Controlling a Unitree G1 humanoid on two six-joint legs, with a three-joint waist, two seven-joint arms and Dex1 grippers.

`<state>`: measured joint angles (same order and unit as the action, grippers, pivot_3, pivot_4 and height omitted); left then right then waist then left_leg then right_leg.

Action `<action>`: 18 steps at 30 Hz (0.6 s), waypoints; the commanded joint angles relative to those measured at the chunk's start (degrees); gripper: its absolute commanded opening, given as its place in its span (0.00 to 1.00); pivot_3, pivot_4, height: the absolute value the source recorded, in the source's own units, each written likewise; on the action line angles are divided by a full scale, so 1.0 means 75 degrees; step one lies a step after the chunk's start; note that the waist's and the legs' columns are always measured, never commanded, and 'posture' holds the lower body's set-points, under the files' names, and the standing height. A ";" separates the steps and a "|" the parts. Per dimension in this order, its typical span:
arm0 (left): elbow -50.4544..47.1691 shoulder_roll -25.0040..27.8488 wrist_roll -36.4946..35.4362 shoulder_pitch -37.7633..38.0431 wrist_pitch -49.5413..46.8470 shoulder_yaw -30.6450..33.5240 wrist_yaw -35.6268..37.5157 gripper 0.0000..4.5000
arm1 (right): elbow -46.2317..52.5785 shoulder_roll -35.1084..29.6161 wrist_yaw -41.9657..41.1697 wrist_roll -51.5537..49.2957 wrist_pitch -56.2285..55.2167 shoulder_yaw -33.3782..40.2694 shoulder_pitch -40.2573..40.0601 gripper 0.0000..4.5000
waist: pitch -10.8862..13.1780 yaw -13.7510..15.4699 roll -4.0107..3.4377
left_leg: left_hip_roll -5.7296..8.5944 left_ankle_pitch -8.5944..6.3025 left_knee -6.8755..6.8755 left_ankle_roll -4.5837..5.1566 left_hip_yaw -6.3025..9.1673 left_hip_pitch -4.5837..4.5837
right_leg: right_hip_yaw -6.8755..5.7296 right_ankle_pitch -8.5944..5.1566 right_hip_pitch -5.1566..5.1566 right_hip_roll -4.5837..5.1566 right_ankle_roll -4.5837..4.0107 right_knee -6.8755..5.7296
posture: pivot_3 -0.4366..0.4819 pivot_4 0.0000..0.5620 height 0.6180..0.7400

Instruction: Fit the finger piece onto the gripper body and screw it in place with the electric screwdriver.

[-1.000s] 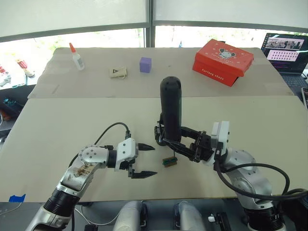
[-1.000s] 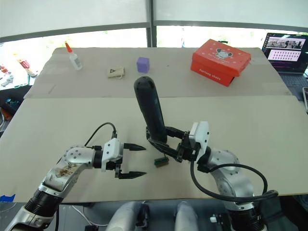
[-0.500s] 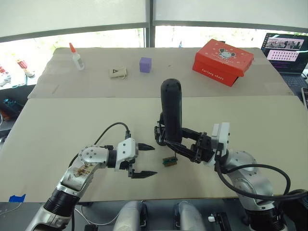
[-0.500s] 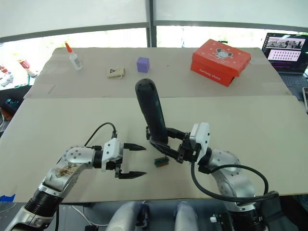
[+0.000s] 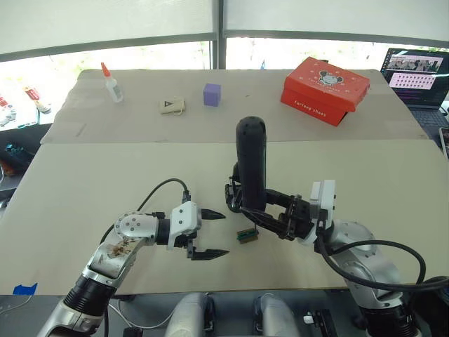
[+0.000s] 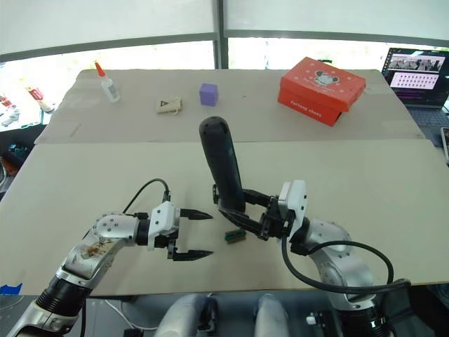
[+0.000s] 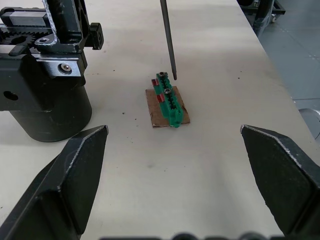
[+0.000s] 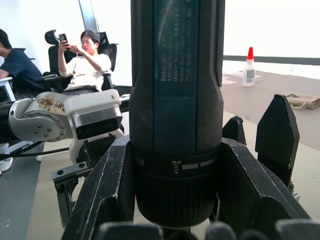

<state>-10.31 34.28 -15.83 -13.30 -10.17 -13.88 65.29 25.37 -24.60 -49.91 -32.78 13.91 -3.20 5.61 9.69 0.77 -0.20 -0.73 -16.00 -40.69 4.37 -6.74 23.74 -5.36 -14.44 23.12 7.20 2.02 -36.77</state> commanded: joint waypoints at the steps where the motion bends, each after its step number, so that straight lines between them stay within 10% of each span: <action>1: -0.0037 0.0024 0.0005 -0.0053 0.0191 0.0091 0.0001 1.00 | 0.0436 0.0006 -0.0009 -0.0279 -0.0201 0.0264 0.0119 0.42 | 0.0000 -0.0001 0.0000 | 0.0000 0.0000 0.0000 0.0000 0.0000 0.0000 | 0.0000 0.0000 0.0000 0.0000 0.0000 0.0000 | 0.48 0.27 1.00; 18: -0.0068 0.0014 0.0001 -0.0042 0.0183 0.0084 -0.0018 1.00 | 0.0395 0.0219 0.0124 -0.0103 -0.0274 0.0283 0.0251 0.42 | 0.0000 0.0001 0.0000 | 0.0000 0.0000 0.0000 0.0000 0.0000 0.0000 | 0.0000 0.0000 0.0000 0.0000 0.0000 0.0000 | 0.48 0.27 1.00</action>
<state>-10.24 34.27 -15.82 -13.30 -10.00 -13.88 65.27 25.37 -23.51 -49.31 -32.69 13.87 -1.61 6.85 9.69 0.78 -0.20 -0.73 -16.00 -40.70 4.37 -6.74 23.74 -5.37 -14.44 23.12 7.20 2.02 -36.77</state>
